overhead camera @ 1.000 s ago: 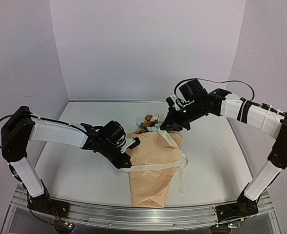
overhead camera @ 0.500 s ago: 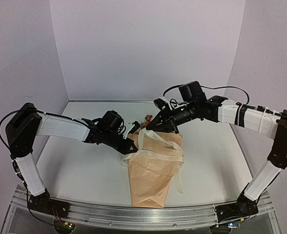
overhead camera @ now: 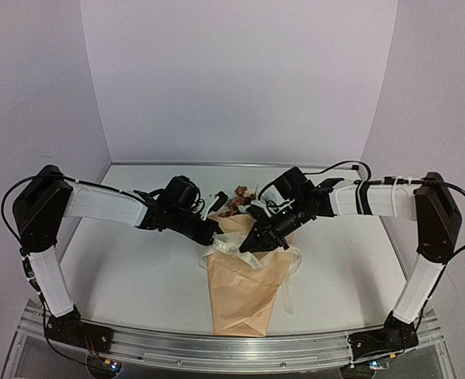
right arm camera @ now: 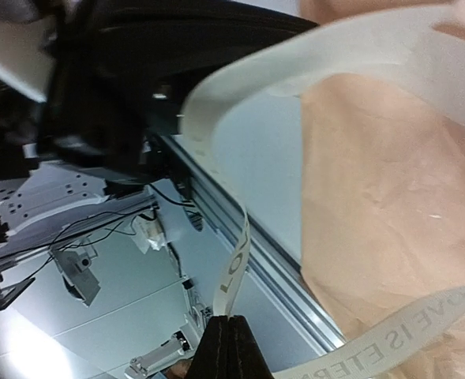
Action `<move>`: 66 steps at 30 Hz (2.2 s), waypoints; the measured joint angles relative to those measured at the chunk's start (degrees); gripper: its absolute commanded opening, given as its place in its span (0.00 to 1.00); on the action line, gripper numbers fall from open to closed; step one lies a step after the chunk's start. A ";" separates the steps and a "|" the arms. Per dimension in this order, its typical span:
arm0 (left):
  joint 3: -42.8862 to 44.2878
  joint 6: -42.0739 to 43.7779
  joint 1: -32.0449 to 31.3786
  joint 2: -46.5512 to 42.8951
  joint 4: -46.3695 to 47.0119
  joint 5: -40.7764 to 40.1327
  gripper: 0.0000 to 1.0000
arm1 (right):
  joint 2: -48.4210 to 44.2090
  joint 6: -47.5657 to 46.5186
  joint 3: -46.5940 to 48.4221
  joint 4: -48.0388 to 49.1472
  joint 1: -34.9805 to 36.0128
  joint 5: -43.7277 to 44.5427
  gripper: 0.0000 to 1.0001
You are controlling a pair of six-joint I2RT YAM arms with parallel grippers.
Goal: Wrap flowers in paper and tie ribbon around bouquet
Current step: Cross the ribbon over the folded bouquet.
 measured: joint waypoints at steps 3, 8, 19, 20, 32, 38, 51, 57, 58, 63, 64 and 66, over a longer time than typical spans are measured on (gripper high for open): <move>0.00 0.01 0.06 -0.54 0.00 0.14 0.00 | 0.69 -3.60 -0.01 -4.99 0.17 3.85 0.00; -0.02 0.02 0.09 -2.08 0.00 0.58 0.00 | 2.97 -10.04 3.16 -15.98 1.13 10.76 0.00; -0.18 0.09 0.09 -4.94 0.00 3.06 0.00 | 5.23 -13.26 5.63 -24.18 3.39 27.41 0.00; -0.20 0.09 0.07 -5.12 -0.02 3.06 0.00 | 5.25 -13.15 5.66 -24.22 3.39 28.97 0.00; -0.28 0.09 0.09 -7.07 -0.11 1.04 0.00 | 5.48 -15.20 7.75 -26.97 6.63 36.57 0.00; -0.28 0.09 0.09 -7.07 -0.20 0.06 0.00 | 3.35 -17.52 5.34 -28.61 8.95 36.80 0.00; -0.70 0.22 0.07 -7.05 -0.79 3.97 0.00 | 3.81 -17.59 9.82 -29.60 9.26 42.56 0.00; -2.55 0.13 0.04 -7.05 -2.08 6.49 0.00 | 5.59 -16.86 12.02 -27.65 10.44 46.76 0.00; -2.90 0.10 -0.04 -7.05 -2.11 6.96 0.00 | 5.87 -16.68 12.13 -27.11 10.81 47.72 0.00; -4.28 -0.51 -0.44 -6.61 -2.58 8.26 0.00 | 7.36 -16.08 12.25 -24.66 12.05 50.86 0.00; -4.42 -0.87 -0.53 -6.30 -2.61 8.33 0.00 | 7.62 -16.04 12.27 -24.29 12.20 51.26 0.00; -4.76 -1.50 -0.65 -5.70 -2.67 8.32 0.02 | 8.05 -16.02 12.27 -23.70 12.50 52.05 0.00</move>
